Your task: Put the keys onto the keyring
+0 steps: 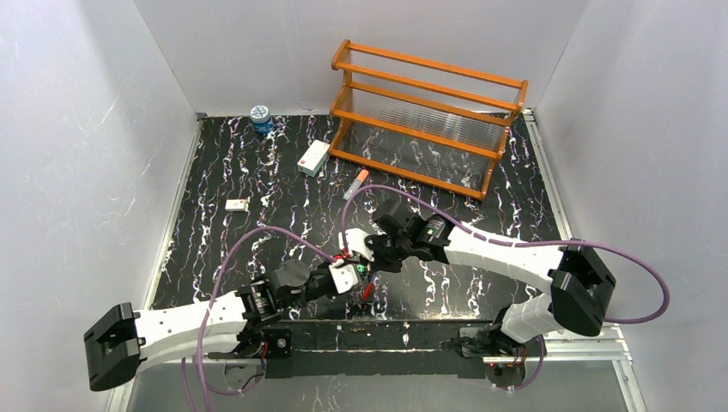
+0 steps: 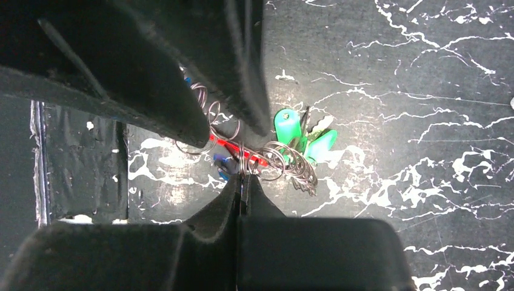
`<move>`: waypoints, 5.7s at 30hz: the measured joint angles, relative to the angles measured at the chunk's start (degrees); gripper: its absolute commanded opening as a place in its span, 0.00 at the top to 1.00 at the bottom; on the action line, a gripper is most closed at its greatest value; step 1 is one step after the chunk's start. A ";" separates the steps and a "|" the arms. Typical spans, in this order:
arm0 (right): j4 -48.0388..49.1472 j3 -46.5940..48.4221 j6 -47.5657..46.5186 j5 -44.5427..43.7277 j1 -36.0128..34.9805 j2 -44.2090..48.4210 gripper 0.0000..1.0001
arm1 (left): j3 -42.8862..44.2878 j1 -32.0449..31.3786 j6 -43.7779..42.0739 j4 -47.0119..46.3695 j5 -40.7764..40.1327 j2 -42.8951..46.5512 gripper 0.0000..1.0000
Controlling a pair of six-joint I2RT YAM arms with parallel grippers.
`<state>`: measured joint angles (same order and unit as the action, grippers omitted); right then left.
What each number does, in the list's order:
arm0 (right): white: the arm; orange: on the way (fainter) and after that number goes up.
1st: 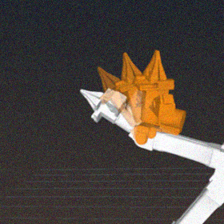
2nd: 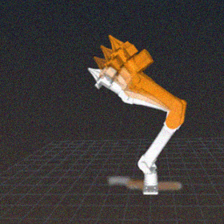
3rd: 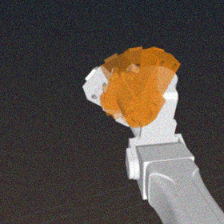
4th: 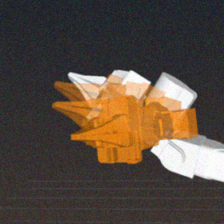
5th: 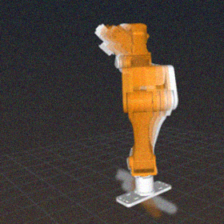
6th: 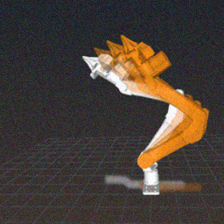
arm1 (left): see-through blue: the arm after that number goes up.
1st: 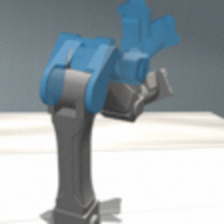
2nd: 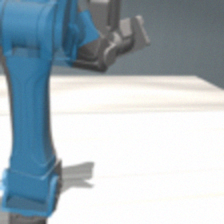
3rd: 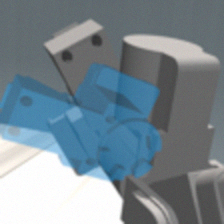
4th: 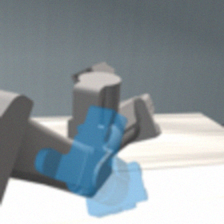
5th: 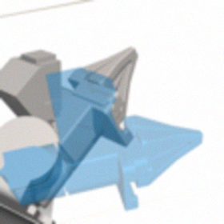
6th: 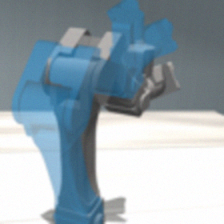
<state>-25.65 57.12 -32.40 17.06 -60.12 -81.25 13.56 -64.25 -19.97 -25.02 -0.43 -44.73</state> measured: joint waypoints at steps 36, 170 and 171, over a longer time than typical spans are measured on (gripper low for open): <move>10.86 -9.27 2.47 5.05 1.75 7.28 0.49 | -1.27 -0.37 4.17 -6.62 0.55 -5.20 1.00; 54.16 -30.77 23.17 25.53 13.49 13.09 0.57 | -13.05 -0.33 34.12 -47.71 -7.85 -16.90 1.00; 54.16 -30.86 23.26 25.53 13.49 12.85 0.57 | -13.05 -0.31 34.99 -47.71 -8.41 -16.87 1.00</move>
<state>28.51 26.26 -9.15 42.59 -46.63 -68.40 0.51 -64.55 15.03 -72.73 -8.84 -61.60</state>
